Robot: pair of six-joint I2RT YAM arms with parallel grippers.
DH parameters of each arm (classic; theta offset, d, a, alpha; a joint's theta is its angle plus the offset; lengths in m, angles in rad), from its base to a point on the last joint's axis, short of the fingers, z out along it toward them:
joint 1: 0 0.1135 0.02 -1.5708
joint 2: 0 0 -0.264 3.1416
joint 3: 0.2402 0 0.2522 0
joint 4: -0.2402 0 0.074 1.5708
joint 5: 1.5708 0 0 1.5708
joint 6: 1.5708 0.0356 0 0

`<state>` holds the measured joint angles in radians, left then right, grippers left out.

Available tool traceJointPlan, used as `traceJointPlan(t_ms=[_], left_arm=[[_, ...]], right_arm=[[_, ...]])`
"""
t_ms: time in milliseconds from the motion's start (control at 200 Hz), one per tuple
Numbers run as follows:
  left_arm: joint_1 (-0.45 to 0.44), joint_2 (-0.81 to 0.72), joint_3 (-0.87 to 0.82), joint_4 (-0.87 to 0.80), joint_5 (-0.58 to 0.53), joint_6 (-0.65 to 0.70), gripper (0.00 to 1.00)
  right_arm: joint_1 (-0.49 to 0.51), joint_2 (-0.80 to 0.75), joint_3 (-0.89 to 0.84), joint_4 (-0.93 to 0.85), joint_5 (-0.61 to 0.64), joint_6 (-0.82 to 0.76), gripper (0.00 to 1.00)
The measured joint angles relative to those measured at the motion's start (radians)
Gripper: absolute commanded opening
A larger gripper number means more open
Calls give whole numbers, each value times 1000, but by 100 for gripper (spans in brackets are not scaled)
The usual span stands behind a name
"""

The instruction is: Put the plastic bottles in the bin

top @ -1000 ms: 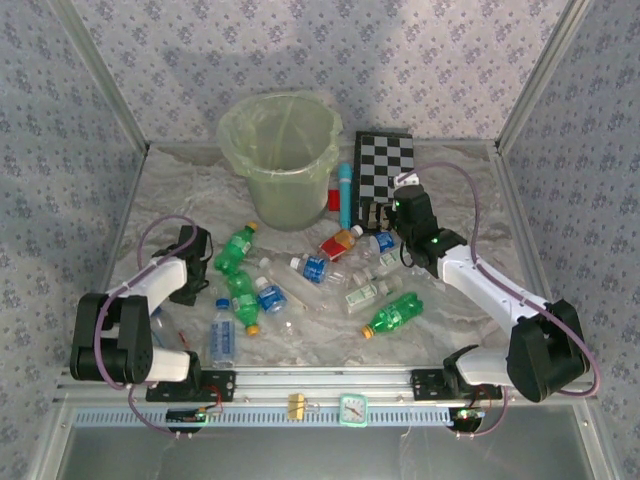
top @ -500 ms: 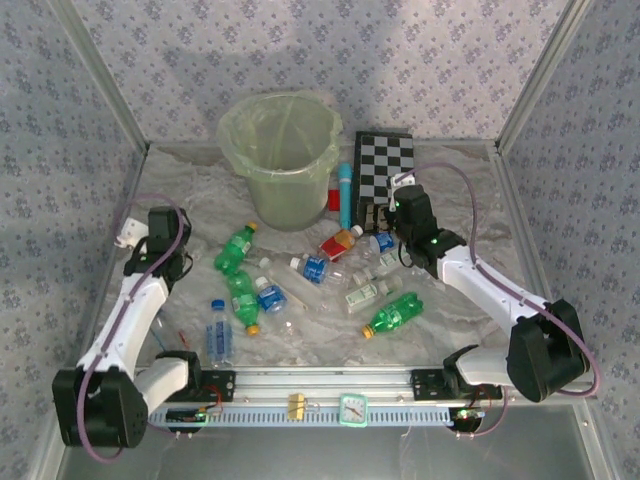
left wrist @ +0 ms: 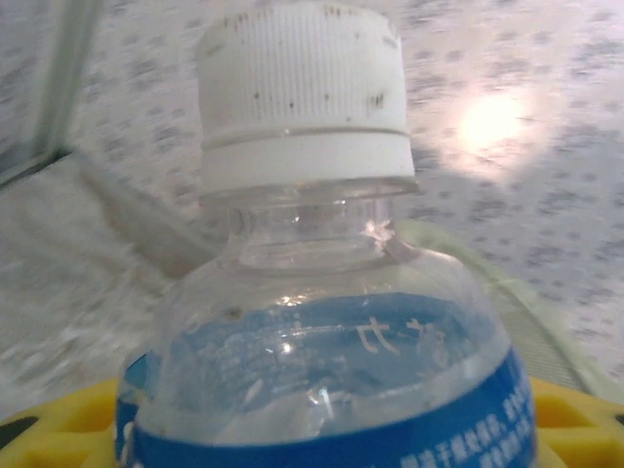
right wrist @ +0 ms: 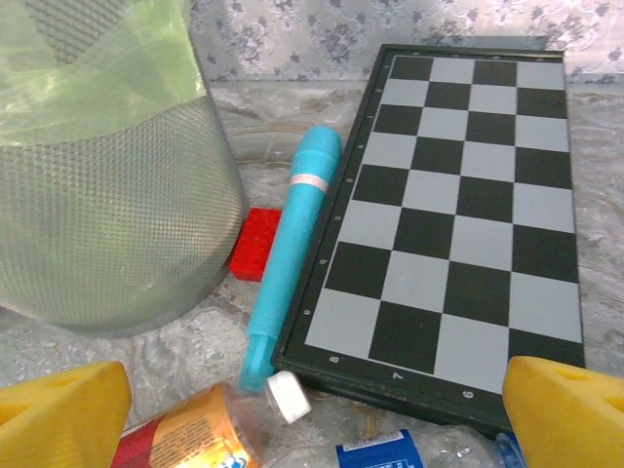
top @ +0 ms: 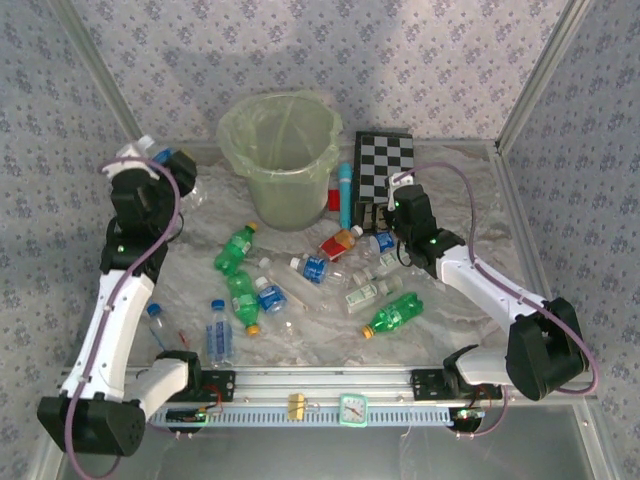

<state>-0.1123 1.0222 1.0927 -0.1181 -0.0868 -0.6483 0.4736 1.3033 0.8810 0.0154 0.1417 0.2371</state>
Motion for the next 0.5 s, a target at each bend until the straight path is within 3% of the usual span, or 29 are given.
traceJointPlan(t_ms=[315, 500], left_arm=[[-169, 329, 362, 37, 152, 173, 32], [-239, 537, 563, -49, 189, 248, 34]], right_arm=[[3, -16, -19, 1, -133, -52, 100], [5, -57, -67, 3, -179, -59, 100]])
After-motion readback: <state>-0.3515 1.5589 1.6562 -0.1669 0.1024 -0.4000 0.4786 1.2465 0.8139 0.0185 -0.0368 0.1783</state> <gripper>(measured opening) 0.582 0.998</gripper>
